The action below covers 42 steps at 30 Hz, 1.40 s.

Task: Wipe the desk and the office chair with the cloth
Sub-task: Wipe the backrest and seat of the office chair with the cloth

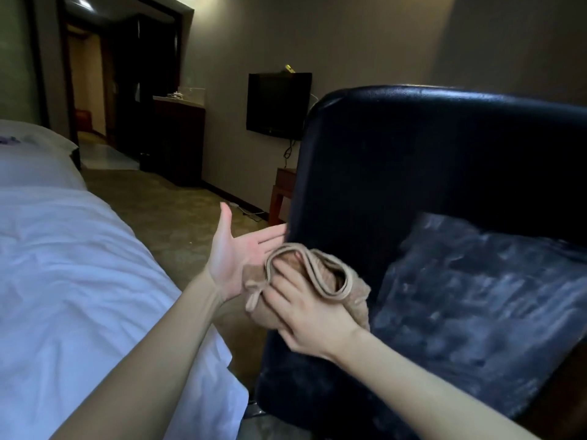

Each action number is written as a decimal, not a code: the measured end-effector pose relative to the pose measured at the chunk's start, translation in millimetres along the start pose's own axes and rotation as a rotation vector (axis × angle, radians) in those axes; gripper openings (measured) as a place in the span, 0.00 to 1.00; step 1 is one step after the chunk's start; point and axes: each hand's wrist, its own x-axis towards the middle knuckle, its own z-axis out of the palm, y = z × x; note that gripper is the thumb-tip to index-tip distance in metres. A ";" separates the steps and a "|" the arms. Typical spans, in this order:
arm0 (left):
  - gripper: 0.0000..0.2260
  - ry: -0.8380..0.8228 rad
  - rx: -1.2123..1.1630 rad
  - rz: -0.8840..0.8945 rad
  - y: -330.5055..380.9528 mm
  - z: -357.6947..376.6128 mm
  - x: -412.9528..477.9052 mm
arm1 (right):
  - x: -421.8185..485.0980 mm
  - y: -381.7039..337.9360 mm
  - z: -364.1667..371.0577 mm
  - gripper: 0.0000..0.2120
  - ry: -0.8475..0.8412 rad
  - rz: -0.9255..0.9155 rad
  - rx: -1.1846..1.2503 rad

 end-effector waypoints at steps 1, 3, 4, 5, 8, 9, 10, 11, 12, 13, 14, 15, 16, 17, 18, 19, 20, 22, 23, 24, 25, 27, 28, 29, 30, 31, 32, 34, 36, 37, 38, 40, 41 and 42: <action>0.56 0.097 0.062 0.027 -2.6 -2.8 -2.5 | -6.7 -4.1 7.2 0.29 -0.073 -0.032 -0.012; 0.52 0.218 0.232 0.052 -5.0 -8.2 -7.9 | -14.0 -8.2 14.6 0.27 -0.207 -0.102 -0.045; 0.50 0.248 0.310 0.044 -4.3 -8.8 -10.3 | -13.0 -9.4 13.2 0.25 -0.252 -0.122 -0.057; 0.48 0.271 0.372 0.031 -3.1 -8.1 -12.8 | -10.0 -10.8 8.7 0.23 -0.289 -0.132 -0.067; 0.46 0.334 0.513 -0.010 3.1 -4.0 -15.5 | 6.7 -12.9 -17.9 0.19 -0.300 -0.134 -0.155; 0.46 0.350 0.547 -0.022 5.1 -2.9 -15.3 | 12.6 -10.1 -30.2 0.19 -0.260 -0.128 -0.192; 0.46 0.363 0.568 -0.030 6.2 -0.6 -14.7 | 17.5 -4.6 -44.3 0.19 -0.202 -0.112 -0.221; 0.45 0.381 0.574 -0.030 6.6 2.6 -13.4 | 22.2 3.9 -60.4 0.19 -0.130 -0.096 -0.243; 0.42 0.413 0.574 -0.010 6.4 5.6 -12.7 | 26.8 13.7 -78.7 0.19 -0.051 -0.086 -0.255; 0.39 0.457 0.574 0.035 6.2 7.3 -11.2 | 31.1 24.5 -98.5 0.19 0.042 -0.079 -0.257; 0.37 0.501 0.582 0.087 6.4 8.0 -9.2 | 35.5 35.7 -118.6 0.19 0.145 -0.073 -0.255; 0.38 0.533 0.607 0.111 6.4 8.8 -7.9 | 38.9 47.4 -136.8 0.19 0.243 -0.064 -0.257; 0.40 0.538 0.647 0.099 7.4 9.6 -6.3 | 42.7 59.5 -153.3 0.20 0.309 -0.049 -0.272; 0.44 0.524 0.678 0.070 8.8 9.4 -5.5 | 46.4 70.9 -167.8 0.22 0.330 -0.030 -0.290; 0.47 0.510 0.682 0.046 9.8 8.5 -5.3 | 49.7 80.2 -179.2 0.25 0.316 -0.003 -0.301; 0.50 0.505 0.664 0.032 11.4 6.2 -5.4 | 52.2 86.5 -186.9 0.28 0.280 0.032 -0.302; 0.53 0.502 0.625 0.026 11.8 2.3 -6.6 | 53.9 88.4 -188.6 0.30 0.246 0.068 -0.296; 0.57 0.475 0.494 0.034 10.0 -5.9 -10.9 | 54.0 82.0 -174.7 0.32 0.218 0.103 -0.240; 0.58 0.457 0.409 0.048 7.1 -9.0 -13.0 | 51.7 75.1 -160.1 0.32 0.224 0.111 -0.179; 0.58 0.435 0.319 0.063 3.8 -12.0 -14.7 | 48.4 66.5 -143.0 0.31 0.245 0.114 -0.111; 0.58 0.403 0.237 0.076 0.7 -14.9 -16.4 | 44.4 57.3 -124.9 0.29 0.271 0.119 -0.052; 0.56 0.329 0.140 0.106 -5.2 -18.3 -18.7 | 34.1 40.7 -88.8 0.23 0.337 0.127 0.021; 0.55 0.303 0.122 0.118 -7.5 -20.2 -18.5 | 29.9 33.4 -71.6 0.22 0.366 0.123 0.048; 0.54 0.292 0.114 0.123 -9.5 -21.3 -17.6 | 26.1 25.8 -56.2 0.22 0.377 0.119 0.072; 0.54 0.289 0.108 0.119 -10.5 -22.7 -17.1 | 22.6 18.3 -42.1 0.21 0.371 0.115 0.097; 0.54 0.286 0.105 0.109 -11.4 -23.7 -16.7 | 19.6 11.3 -29.4 0.21 0.345 0.114 0.125; 0.55 0.266 0.101 0.093 -12.5 -24.2 -16.6 | 15.6 5.1 -17.4 0.21 0.296 0.114 0.155; 0.56 0.208 0.092 0.073 -14.5 -23.6 -19.1 | 4.3 -8.6 7.9 0.23 0.137 0.082 0.150; 0.54 0.227 0.138 0.102 -15.8 -22.3 -20.9 | -10.8 -21.4 33.7 0.24 -0.021 -0.030 0.055; 0.53 0.252 0.172 0.114 -16.7 -22.1 -22.2 | -18.6 -29.1 44.8 0.22 -0.090 -0.079 0.031; 0.52 0.273 0.206 0.118 -17.4 -21.3 -22.3 | -25.8 -35.7 53.3 0.20 -0.176 -0.109 0.028; 0.49 0.301 0.258 0.123 -20.1 -17.7 -21.2 | -33.7 -45.1 62.1 0.18 -0.318 -0.136 0.013; 0.48 0.309 0.273 0.129 -22.4 -15.7 -19.7 | -34.4 -47.0 63.5 0.17 -0.364 -0.145 -0.007; 0.46 0.327 0.286 0.139 -26.1 -14.9 -19.6 | -34.4 -47.7 63.0 0.18 -0.411 -0.155 -0.028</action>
